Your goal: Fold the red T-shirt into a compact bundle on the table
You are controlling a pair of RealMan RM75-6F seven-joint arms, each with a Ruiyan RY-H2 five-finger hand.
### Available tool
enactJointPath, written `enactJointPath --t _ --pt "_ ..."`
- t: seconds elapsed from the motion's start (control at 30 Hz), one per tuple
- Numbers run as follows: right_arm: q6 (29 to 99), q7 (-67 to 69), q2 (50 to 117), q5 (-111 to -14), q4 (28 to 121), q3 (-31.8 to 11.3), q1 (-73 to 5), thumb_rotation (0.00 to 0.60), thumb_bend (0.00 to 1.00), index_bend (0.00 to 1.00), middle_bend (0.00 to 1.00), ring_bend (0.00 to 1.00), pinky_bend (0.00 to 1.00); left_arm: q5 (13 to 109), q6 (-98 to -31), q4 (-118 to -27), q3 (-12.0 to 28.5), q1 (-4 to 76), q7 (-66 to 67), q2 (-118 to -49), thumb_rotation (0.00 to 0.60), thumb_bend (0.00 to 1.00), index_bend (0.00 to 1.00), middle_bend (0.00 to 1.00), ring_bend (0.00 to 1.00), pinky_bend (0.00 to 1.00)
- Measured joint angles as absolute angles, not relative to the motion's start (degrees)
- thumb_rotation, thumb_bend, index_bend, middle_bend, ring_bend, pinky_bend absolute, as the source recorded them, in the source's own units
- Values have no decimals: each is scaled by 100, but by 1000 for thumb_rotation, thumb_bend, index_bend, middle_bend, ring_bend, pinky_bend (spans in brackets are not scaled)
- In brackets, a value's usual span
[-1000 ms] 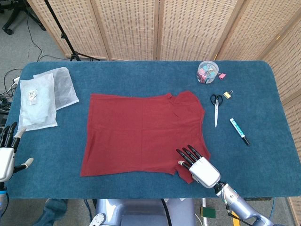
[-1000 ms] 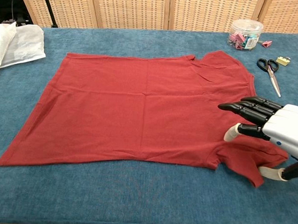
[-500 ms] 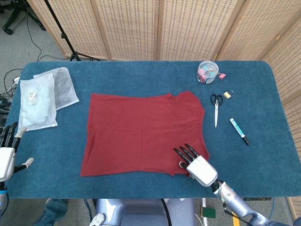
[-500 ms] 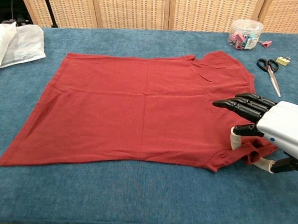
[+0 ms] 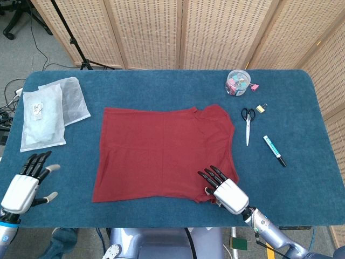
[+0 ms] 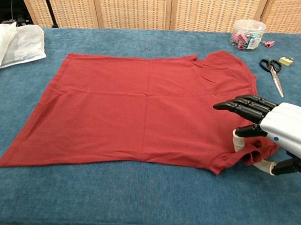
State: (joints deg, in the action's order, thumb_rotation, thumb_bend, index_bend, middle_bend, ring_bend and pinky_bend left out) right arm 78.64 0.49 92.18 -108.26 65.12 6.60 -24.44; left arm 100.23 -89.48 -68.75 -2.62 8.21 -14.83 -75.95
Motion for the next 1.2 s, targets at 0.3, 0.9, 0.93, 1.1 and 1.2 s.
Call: enactJointPath --t 0.3,0.9,0.93,1.1,1.2 --pt "7853 68 9169 -10754 6593 674 -2467 600 607 605 66 0 0 10683 -9547 -4474 -583 1026 -2938 -8779 600 28 447 0 0 0" --pt "7872 64 9136 -10655 6651 674 -2479 600 620 605 66 0 0 10674 -9746 -2578 -913 1232 -4235 -10219 600 37 522 0 0 0" --pt "7869 60 9135 -10651 6652 674 -2480 600 620 605 66 0 0 10654 -9727 -2546 -915 1240 -4264 -10246 600 38 523 0 0 0" --pt "7853 55 9132 -10619 6663 671 -2487 600 645 605 66 0 0 10562 -9571 -2395 -931 1308 -4348 -10374 600 39 524 0 0 0" --pt "7851 51 9128 -10608 6666 669 -2488 600 646 605 66 0 0 10523 -9488 -2334 -962 1349 -4378 -10433 600 39 524 0 0 0"
